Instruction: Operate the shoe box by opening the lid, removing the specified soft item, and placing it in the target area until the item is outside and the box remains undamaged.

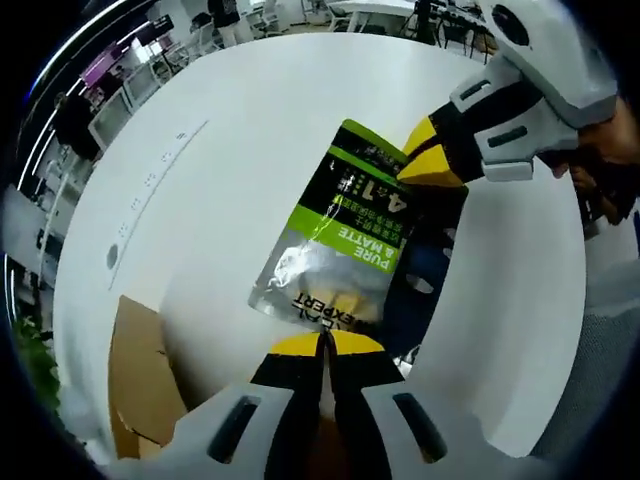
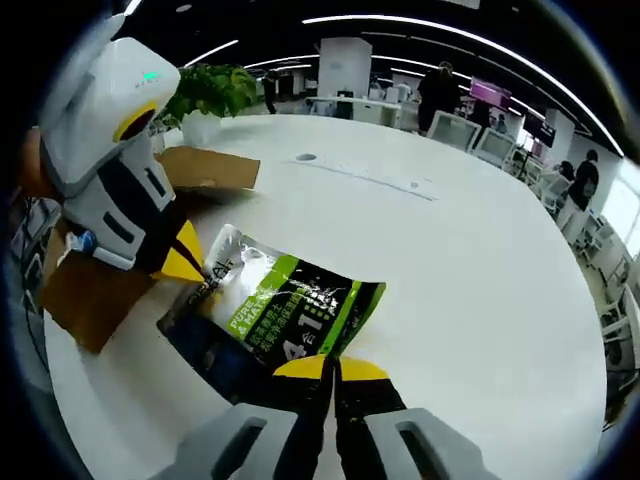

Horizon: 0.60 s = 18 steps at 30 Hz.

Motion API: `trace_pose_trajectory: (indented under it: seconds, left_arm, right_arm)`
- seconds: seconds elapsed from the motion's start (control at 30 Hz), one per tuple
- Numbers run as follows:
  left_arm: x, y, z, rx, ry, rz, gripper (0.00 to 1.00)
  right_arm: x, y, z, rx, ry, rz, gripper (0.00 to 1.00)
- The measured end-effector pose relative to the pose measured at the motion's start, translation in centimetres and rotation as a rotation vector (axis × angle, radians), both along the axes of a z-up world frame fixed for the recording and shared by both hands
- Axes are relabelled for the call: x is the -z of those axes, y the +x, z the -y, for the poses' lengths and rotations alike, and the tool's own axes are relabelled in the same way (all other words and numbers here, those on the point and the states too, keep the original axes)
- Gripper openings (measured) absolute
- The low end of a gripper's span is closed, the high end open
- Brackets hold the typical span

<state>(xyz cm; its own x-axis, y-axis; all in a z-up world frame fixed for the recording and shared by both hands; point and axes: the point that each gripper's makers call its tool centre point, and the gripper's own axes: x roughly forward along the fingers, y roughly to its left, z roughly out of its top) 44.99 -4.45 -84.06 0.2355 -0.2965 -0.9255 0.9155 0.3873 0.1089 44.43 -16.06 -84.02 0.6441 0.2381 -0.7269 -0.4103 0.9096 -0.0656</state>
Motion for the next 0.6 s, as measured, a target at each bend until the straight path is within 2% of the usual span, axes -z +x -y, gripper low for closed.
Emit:
trace_pose_trajectory:
  seconds: [0.2, 0.6]
  left_arm:
    - [0.18, 0.28, -0.06, -0.008, -0.001, 0.001, 0.00]
    - [0.12, 0.39, -0.30, -0.045, -0.013, 0.014, 0.01]
  right_arm:
    - [0.32, 0.44, 0.19, -0.023, -0.028, 0.016, 0.00]
    - [0.46, 0.79, 0.19, -0.020, -0.021, 0.013, 0.00]
